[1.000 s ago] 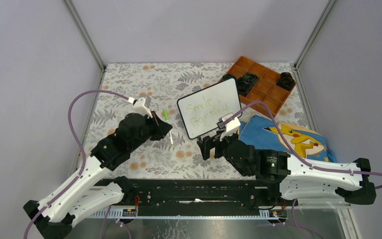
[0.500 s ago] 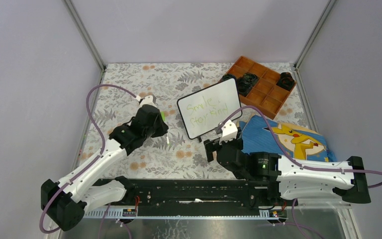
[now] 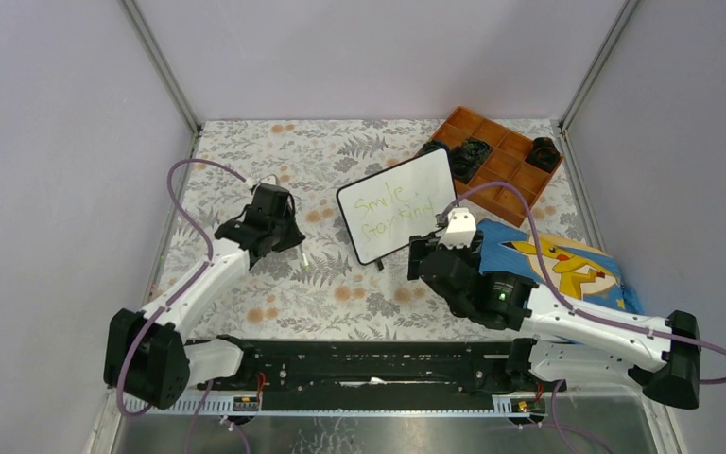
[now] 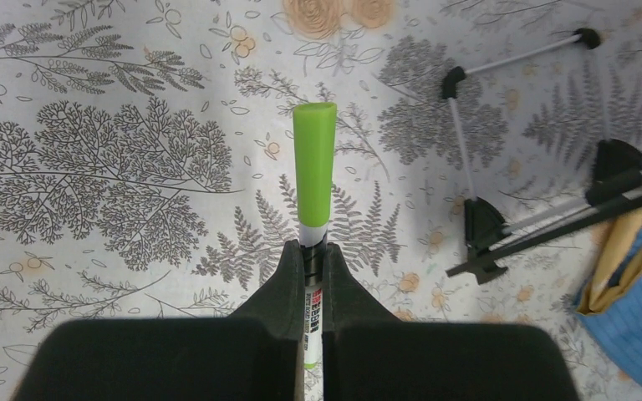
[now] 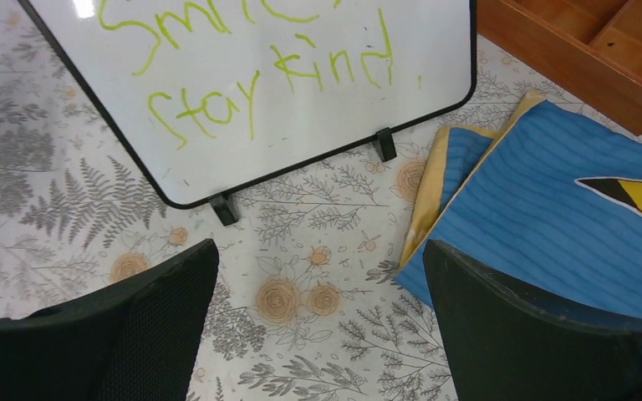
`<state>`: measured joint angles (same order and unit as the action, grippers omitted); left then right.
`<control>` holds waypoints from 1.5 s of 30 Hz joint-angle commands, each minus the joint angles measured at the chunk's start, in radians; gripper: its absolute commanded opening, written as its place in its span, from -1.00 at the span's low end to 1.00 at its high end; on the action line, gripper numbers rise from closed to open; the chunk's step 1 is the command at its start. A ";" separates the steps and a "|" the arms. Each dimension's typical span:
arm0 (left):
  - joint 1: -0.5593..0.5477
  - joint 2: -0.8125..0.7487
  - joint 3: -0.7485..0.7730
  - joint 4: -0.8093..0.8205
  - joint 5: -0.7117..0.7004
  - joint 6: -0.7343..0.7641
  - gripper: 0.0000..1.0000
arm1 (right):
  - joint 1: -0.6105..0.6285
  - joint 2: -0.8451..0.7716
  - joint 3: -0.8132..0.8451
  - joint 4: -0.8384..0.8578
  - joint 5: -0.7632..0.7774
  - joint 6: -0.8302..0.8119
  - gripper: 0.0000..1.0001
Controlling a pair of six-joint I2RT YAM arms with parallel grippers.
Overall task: Write a sentence on the whiteboard
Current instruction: Place the whiteboard marker at the center of the board.
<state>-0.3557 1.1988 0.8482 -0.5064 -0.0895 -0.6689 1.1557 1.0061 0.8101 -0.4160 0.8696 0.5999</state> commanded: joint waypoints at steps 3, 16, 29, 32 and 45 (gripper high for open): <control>0.021 0.140 -0.024 0.120 0.045 0.018 -1.00 | -0.011 -0.111 -0.012 -0.008 -0.051 0.007 0.95; 0.020 0.350 0.059 0.108 0.134 0.064 -1.00 | -0.011 -0.140 0.001 -0.066 -0.009 0.018 0.95; 0.002 0.401 0.081 0.087 0.123 0.118 -1.00 | -0.011 -0.127 -0.020 -0.027 -0.078 -0.014 0.94; -0.011 0.411 0.077 0.087 0.108 0.119 -1.00 | -0.011 -0.121 -0.020 -0.024 -0.084 -0.015 0.93; -0.031 0.461 0.086 0.094 0.098 0.119 -0.85 | -0.011 -0.114 -0.040 -0.016 -0.076 -0.025 0.93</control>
<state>-0.3809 1.6363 0.9058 -0.4339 0.0257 -0.5682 1.1507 0.8917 0.7792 -0.4595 0.7815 0.5823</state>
